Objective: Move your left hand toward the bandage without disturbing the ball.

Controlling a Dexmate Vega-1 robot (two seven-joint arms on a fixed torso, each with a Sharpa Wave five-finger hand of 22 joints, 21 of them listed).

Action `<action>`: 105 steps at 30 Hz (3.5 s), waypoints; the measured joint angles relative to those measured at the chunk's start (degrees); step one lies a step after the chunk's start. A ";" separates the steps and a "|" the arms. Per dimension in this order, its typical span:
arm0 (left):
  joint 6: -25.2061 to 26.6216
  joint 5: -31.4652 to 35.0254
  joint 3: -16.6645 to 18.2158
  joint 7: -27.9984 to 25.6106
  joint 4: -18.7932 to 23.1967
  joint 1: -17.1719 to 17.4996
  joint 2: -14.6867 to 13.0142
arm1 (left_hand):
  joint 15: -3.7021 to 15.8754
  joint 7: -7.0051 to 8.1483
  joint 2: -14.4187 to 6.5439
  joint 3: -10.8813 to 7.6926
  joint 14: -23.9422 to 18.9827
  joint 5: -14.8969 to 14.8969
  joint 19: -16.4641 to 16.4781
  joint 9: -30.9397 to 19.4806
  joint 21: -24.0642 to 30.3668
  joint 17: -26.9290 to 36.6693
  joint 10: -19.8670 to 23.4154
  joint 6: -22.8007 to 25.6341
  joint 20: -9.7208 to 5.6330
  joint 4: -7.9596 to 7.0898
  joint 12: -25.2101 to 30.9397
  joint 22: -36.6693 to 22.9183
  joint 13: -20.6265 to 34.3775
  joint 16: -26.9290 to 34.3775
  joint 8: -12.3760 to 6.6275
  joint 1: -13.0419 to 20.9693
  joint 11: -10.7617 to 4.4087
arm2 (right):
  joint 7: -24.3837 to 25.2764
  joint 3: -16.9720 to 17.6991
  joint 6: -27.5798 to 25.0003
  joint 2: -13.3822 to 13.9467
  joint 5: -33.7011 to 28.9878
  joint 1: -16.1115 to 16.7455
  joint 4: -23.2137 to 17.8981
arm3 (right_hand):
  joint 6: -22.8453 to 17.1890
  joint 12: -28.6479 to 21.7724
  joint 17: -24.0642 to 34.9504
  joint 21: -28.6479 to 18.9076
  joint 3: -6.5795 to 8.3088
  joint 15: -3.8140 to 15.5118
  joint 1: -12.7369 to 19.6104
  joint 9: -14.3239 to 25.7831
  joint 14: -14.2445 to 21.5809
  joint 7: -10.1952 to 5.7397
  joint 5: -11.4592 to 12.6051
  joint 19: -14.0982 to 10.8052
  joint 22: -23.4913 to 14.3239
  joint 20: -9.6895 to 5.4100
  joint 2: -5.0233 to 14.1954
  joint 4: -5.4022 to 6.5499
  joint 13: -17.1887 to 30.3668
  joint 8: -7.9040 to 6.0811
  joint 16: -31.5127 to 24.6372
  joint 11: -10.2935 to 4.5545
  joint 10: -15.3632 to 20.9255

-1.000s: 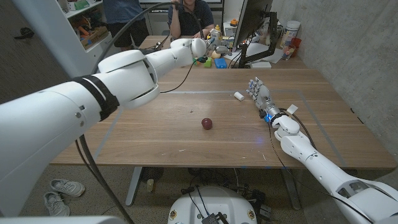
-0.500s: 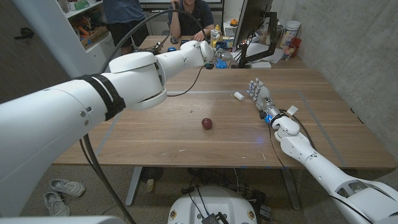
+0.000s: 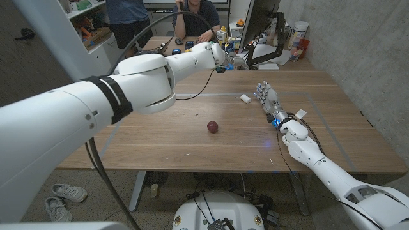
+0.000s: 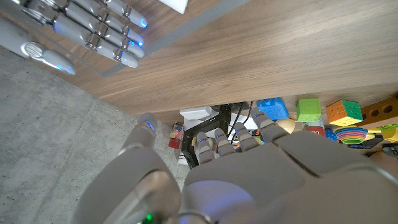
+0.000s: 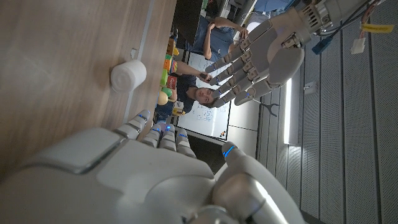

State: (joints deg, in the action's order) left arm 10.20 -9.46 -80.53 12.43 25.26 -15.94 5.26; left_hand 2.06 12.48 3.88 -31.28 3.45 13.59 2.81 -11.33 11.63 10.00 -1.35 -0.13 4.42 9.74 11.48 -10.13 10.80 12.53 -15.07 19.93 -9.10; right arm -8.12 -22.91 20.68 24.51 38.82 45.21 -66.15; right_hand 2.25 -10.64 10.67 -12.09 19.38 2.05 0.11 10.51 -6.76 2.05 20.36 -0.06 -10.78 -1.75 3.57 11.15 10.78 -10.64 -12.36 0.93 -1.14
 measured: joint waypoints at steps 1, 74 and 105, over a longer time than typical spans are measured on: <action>0.02 -0.07 0.09 0.06 -0.01 0.04 0.16 | 0.00 0.08 0.19 0.00 0.00 0.28 0.04 0.00 0.00 0.00 0.00 0.49 0.03 0.00 0.00 -0.04 0.00 0.00 0.00 0.43 0.00 | -0.05 0.05 0.04 0.00 0.05 0.06 0.04 | 0.00 0.00 0.00 0.00 0.00 0.00 0.00 0.00 0.00 0.00 0.00 0.00 0.00 0.00 0.00 0.00 0.00 0.00 0.00 0.00 0.00; -0.76 -0.41 -5.34 1.01 -0.01 5.06 3.16 | 0.01 0.01 -0.07 1.27 -2.04 0.88 2.09 0.01 -0.21 -0.01 2.04 3.62 0.99 -0.32 -0.28 -0.13 0.27 -0.25 0.01 6.16 -0.01 | -1.55 1.87 2.19 -0.47 2.05 1.25 4.55 | -0.31 -0.44 0.00 0.01 0.00 -0.21 0.00 0.00 0.21 -0.32 0.00 0.01 0.00 0.01 0.00 0.00 0.00 0.00 0.00 0.19 0.62; -0.89 -0.41 -7.44 1.10 -0.02 5.36 3.40 | -0.21 0.10 -0.20 1.26 -1.82 0.88 2.08 0.01 -0.21 -0.01 2.04 4.35 0.99 -0.33 -0.28 -0.13 0.26 -0.49 0.01 7.79 -0.01 | -2.58 2.22 2.67 -0.87 2.51 0.90 6.04 | -0.31 -0.44 0.00 0.01 0.00 -0.21 0.00 0.00 0.21 -0.32 0.00 0.01 0.00 0.01 0.00 0.00 0.00 0.00 0.00 0.50 0.93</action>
State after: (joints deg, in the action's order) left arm 9.31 -9.87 -87.96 13.54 25.25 -10.58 8.66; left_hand 1.85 12.59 3.68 -30.01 1.63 14.47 4.89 -11.32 11.42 9.99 0.68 4.22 5.41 9.41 11.20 -10.26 11.07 12.04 -15.07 27.72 -9.11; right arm -10.70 -20.69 23.35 23.63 41.33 46.11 -60.10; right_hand 1.94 -11.08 10.68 -12.08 19.38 1.85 0.11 10.51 -6.55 1.74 20.36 -0.05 -10.78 -1.74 3.57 11.15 10.78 -10.64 -12.36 1.44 -0.20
